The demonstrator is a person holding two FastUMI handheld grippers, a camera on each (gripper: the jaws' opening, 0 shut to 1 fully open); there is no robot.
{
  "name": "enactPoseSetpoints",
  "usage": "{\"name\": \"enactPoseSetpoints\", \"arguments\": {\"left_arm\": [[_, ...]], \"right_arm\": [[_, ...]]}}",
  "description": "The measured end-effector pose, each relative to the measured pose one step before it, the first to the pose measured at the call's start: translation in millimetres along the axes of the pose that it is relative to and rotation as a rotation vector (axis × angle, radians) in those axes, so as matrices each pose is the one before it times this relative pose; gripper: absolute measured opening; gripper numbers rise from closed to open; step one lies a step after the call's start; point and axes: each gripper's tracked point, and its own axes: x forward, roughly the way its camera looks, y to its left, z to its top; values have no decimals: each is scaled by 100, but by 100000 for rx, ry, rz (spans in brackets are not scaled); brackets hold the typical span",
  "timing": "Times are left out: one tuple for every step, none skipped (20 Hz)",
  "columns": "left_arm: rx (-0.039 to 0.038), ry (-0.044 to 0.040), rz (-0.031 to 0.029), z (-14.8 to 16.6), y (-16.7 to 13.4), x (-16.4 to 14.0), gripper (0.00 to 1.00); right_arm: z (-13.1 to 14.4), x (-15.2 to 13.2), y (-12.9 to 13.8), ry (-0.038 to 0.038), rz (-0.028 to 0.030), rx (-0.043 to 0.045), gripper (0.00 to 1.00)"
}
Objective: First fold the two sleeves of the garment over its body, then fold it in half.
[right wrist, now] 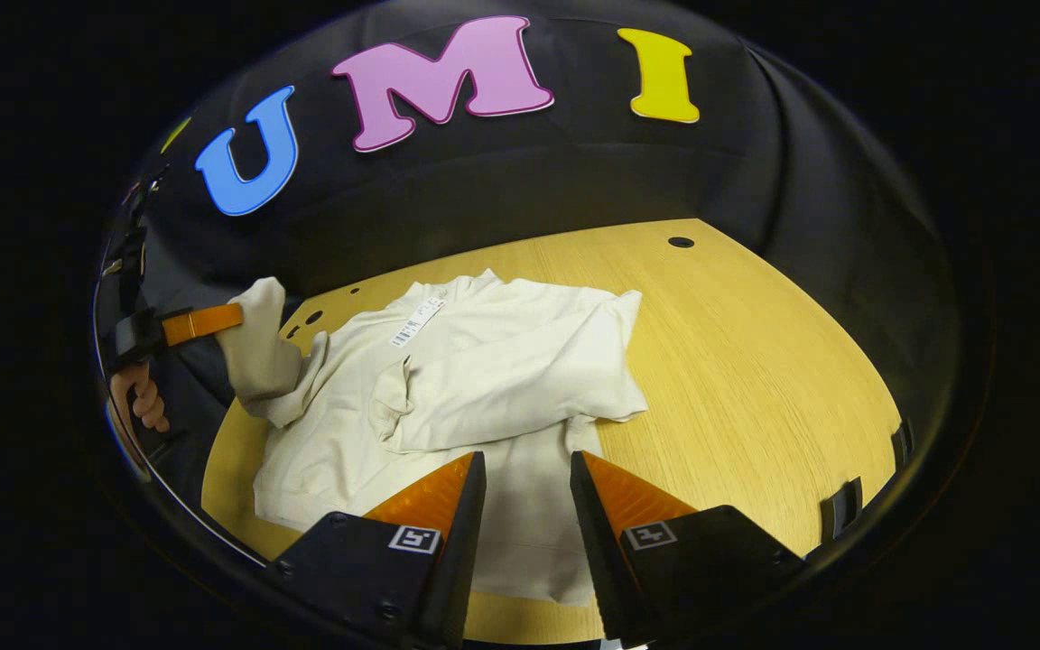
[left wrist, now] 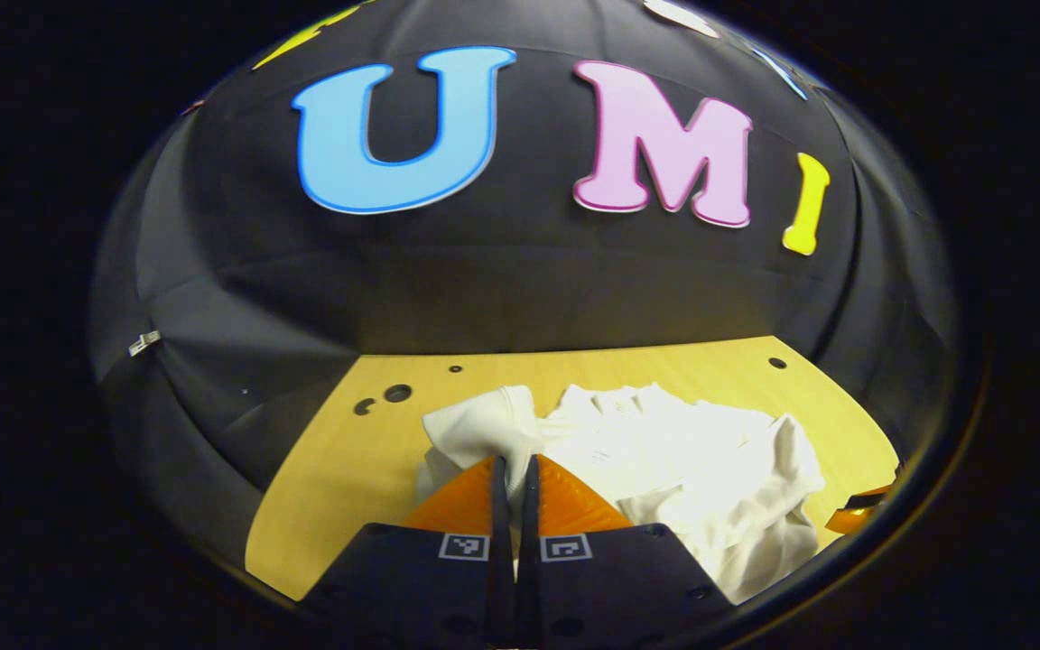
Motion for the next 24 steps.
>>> {"name": "enactPoseSetpoints", "arguments": {"left_arm": [[383, 961, -1295, -359, -1241, 520, 6], [348, 1112, -930, -399, -1097, 574, 6], [550, 1369, -781, -623, -980, 505, 6], [860, 1163, -163, -475, -799, 480, 6], [759, 1289, -285, -687, -671, 531, 6], [589, 1459, -143, -609, -779, 447, 6], [700, 1427, 0, -720, -525, 580, 6], [496, 1482, 221, -599, -433, 409, 6], [247, 1029, 197, -653, -485, 342, 6], [273, 905, 450, -500, -392, 400, 6], [612, 1160, 697, -598, -321, 247, 6], [787, 1261, 710, -581, -316, 322, 6], [636, 1073, 406, -571, -489, 448, 6], [702, 1081, 225, -479, -464, 404, 6], [810, 910, 359, -449, -421, 351, 6], [928, 1037, 445, -395, -307, 387, 11], [679, 984, 309, -458, -405, 426, 6], [560, 712, 288, -301, -278, 392, 6], [355, 656, -249, -263, -411, 285, 6], [284, 712, -447, -259, -336, 314, 6], [599, 499, 101, -256, -230, 343, 6], [670, 654, 251, -152, -223, 343, 6], [627, 867, 476, -299, -161, 378, 6], [551, 1020, 607, -318, -158, 274, 6]], "right_arm": [[61, -29, -550, 92, -479, 712, 59], [109, 45, -563, 199, -441, 884, 59], [-177, -17, -472, 335, -443, 911, 59], [-48, -62, -464, 330, -414, 671, 59], [-122, 58, -515, 352, -353, 299, 59], [-125, 47, -499, 662, -254, 2, 59], [-229, -47, -372, 658, -156, -170, 58], [-146, 65, -379, 657, -141, -154, 58], [-149, 95, -350, 658, 21, 70, 58], [-104, 138, -259, 541, 133, 129, 59], [-99, 67, -341, 641, 80, -130, 59], [-42, 146, -303, 365, -63, -234, 59], [-90, 191, -291, 238, 67, -5, 59], [-36, 41, -181, 425, 151, 149, 59], [-79, 31, -194, 329, 157, 215, 59], [-126, 149, -20, 535, 125, 144, 59], [-237, 93, -170, 487, 211, 21, 59], [-242, 33, -87, 715, 206, -59, 59], [-168, 163, -99, 669, 93, -146, 59], [-177, 101, -110, 638, 42, 16, 59], [-198, -56, -54, 473, 58, 99, 59], [-147, -29, -74, 441, -17, 199, 59], [-76, 99, -37, 391, 109, 86, 59], [-71, -37, -77, 300, 8, -64, 59]]}}
